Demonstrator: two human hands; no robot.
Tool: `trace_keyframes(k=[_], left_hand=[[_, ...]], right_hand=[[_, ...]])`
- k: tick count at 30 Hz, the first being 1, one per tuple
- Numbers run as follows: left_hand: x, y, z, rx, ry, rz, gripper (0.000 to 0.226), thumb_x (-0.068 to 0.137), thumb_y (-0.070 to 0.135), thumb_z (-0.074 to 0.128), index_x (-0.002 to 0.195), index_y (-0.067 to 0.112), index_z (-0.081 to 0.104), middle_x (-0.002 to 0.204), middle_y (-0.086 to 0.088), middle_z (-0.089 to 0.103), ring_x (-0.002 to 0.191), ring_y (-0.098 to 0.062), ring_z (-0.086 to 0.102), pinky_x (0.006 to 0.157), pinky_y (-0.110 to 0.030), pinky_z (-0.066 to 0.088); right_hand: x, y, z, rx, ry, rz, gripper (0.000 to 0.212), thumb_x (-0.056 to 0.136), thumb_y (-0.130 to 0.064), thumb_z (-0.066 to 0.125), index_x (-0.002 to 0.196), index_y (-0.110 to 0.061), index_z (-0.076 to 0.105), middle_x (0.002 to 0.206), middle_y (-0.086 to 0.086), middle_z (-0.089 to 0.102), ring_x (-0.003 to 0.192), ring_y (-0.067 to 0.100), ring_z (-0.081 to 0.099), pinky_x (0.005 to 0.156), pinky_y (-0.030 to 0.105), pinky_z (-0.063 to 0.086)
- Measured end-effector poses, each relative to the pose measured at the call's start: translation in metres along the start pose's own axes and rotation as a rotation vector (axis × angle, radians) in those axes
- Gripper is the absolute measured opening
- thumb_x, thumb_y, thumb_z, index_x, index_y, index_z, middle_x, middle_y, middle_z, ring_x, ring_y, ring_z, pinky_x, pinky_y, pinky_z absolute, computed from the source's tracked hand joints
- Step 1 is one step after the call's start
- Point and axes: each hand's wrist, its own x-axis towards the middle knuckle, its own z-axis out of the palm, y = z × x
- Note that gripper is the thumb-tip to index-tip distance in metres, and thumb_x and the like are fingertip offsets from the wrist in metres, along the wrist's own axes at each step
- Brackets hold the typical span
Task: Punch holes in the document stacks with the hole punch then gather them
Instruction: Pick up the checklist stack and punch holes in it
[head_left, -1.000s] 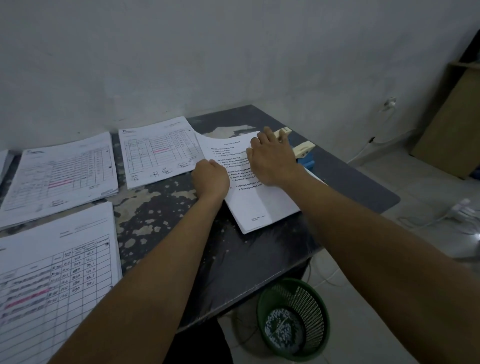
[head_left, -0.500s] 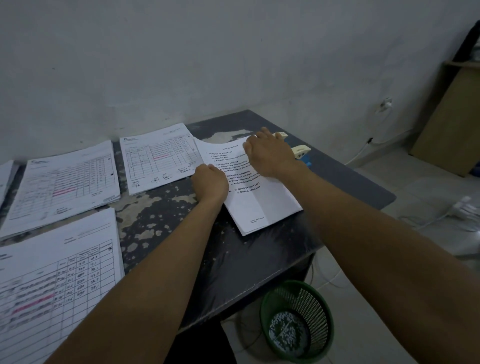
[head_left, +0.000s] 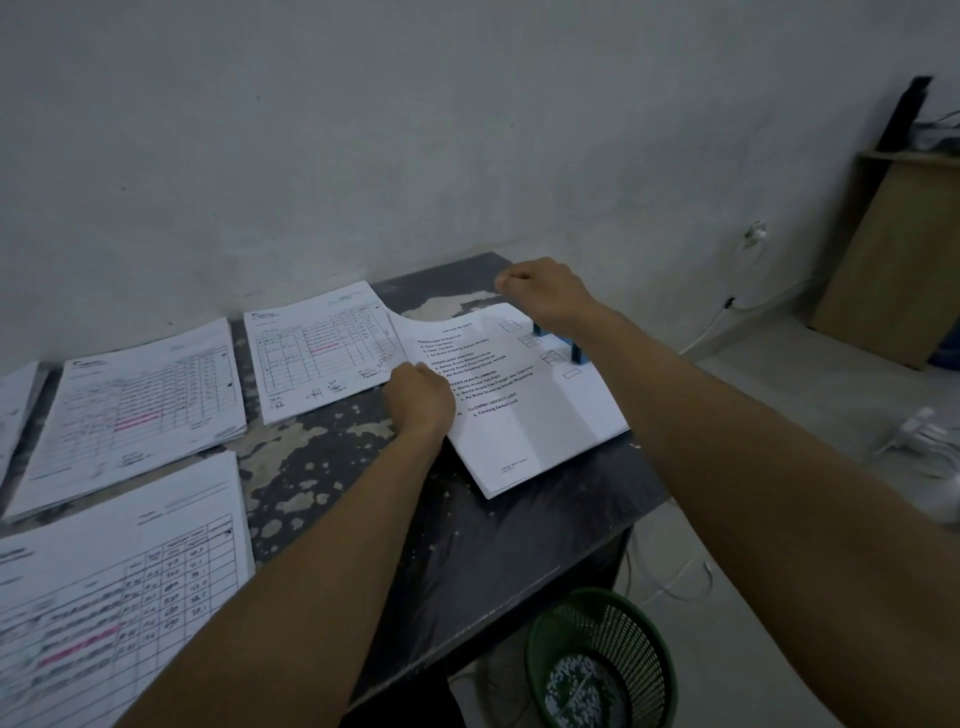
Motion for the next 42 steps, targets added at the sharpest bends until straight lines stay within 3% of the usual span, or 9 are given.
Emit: trace_keyframes(k=[4, 7, 11, 13, 16, 18, 22, 31, 42], left_hand=[[0.000, 0.000, -0.006, -0.055, 0.009, -0.027, 0.033, 0.105, 0.018, 0.035, 0.108, -0.006, 0.058, 0.110, -0.019, 0.063, 0.092, -0.028, 0.059, 0.073, -0.030, 0.043], [-0.001, -0.004, -0.016, -0.052, 0.028, -0.010, 0.032, 0.105, 0.018, 0.034, 0.104, -0.003, 0.058, 0.108, -0.017, 0.063, 0.086, -0.024, 0.055, 0.072, -0.029, 0.040], [0.003, -0.011, -0.041, -0.031, 0.045, 0.045, 0.033, 0.105, 0.019, 0.032, 0.098, 0.000, 0.058, 0.099, -0.013, 0.061, 0.087, -0.026, 0.057, 0.072, -0.031, 0.041], [0.004, -0.014, -0.058, -0.008, 0.068, 0.092, 0.032, 0.106, 0.021, 0.032, 0.095, 0.003, 0.057, 0.094, -0.008, 0.056, 0.085, -0.023, 0.054, 0.071, -0.031, 0.039], [0.006, -0.015, -0.083, -0.006, 0.083, 0.152, 0.031, 0.106, 0.023, 0.032, 0.091, 0.006, 0.054, 0.092, -0.006, 0.055, 0.081, -0.020, 0.051, 0.069, -0.029, 0.036], [0.007, -0.017, -0.103, -0.040, 0.085, 0.180, 0.032, 0.106, 0.024, 0.033, 0.091, 0.006, 0.055, 0.090, -0.005, 0.057, 0.081, -0.020, 0.053, 0.065, -0.028, 0.036], [0.007, -0.023, -0.149, -0.126, 0.092, 0.209, 0.036, 0.106, 0.026, 0.035, 0.092, 0.002, 0.058, 0.088, -0.008, 0.060, 0.081, -0.021, 0.056, 0.066, -0.032, 0.040], [0.006, -0.057, -0.263, -0.292, 0.112, 0.162, 0.037, 0.103, 0.032, 0.041, 0.097, 0.003, 0.063, 0.087, 0.000, 0.064, 0.076, -0.014, 0.057, 0.066, -0.029, 0.043], [-0.005, -0.134, -0.428, -0.160, 0.232, 0.103, 0.039, 0.102, 0.033, 0.040, 0.097, 0.001, 0.062, 0.091, -0.009, 0.064, 0.081, -0.021, 0.060, 0.073, -0.035, 0.046]], right_hand=[[0.001, -0.003, -0.001, 0.013, -0.026, 0.040, 0.037, 0.093, -0.035, 0.053, 0.057, -0.032, 0.048, 0.058, -0.010, 0.047, 0.053, 0.011, 0.042, 0.052, 0.024, 0.035], [0.000, -0.007, -0.002, -0.064, -0.019, 0.016, 0.026, 0.096, -0.032, 0.054, 0.071, -0.029, 0.059, 0.069, -0.009, 0.050, 0.065, 0.014, 0.047, 0.072, 0.024, 0.038], [-0.009, -0.018, 0.004, -0.199, 0.121, -0.068, 0.032, 0.096, -0.028, 0.056, 0.123, -0.013, 0.064, 0.120, 0.006, 0.066, 0.122, 0.028, 0.053, 0.117, 0.035, 0.023], [-0.015, -0.029, 0.011, -0.195, 0.200, -0.116, 0.039, 0.096, -0.023, 0.057, 0.132, -0.009, 0.057, 0.129, 0.010, 0.063, 0.134, 0.030, 0.043, 0.121, 0.033, 0.011], [-0.023, -0.046, 0.024, -0.140, 0.263, -0.201, 0.035, 0.094, -0.015, 0.055, 0.128, -0.009, 0.060, 0.122, 0.009, 0.066, 0.121, 0.028, 0.054, 0.112, 0.032, 0.030], [-0.031, -0.059, 0.032, -0.086, 0.267, -0.201, 0.030, 0.093, -0.014, 0.053, 0.121, -0.009, 0.063, 0.107, 0.010, 0.069, 0.090, 0.021, 0.060, 0.080, 0.028, 0.046], [-0.042, -0.079, 0.053, -0.090, 0.229, -0.142, 0.014, 0.093, -0.022, 0.051, 0.086, -0.010, 0.053, 0.079, 0.002, 0.059, 0.065, 0.015, 0.048, 0.051, 0.027, 0.028], [-0.075, -0.142, 0.110, 0.179, -0.058, 0.101, 0.059, 0.096, -0.050, 0.041, 0.122, 0.000, 0.058, 0.122, 0.015, 0.061, 0.110, 0.034, 0.059, 0.085, 0.035, 0.047], [-0.134, -0.268, 0.195, 0.375, -0.242, -0.075, 0.020, 0.090, -0.023, 0.052, 0.074, -0.014, 0.044, 0.069, 0.003, 0.049, 0.053, 0.018, 0.049, 0.046, 0.020, 0.037]])
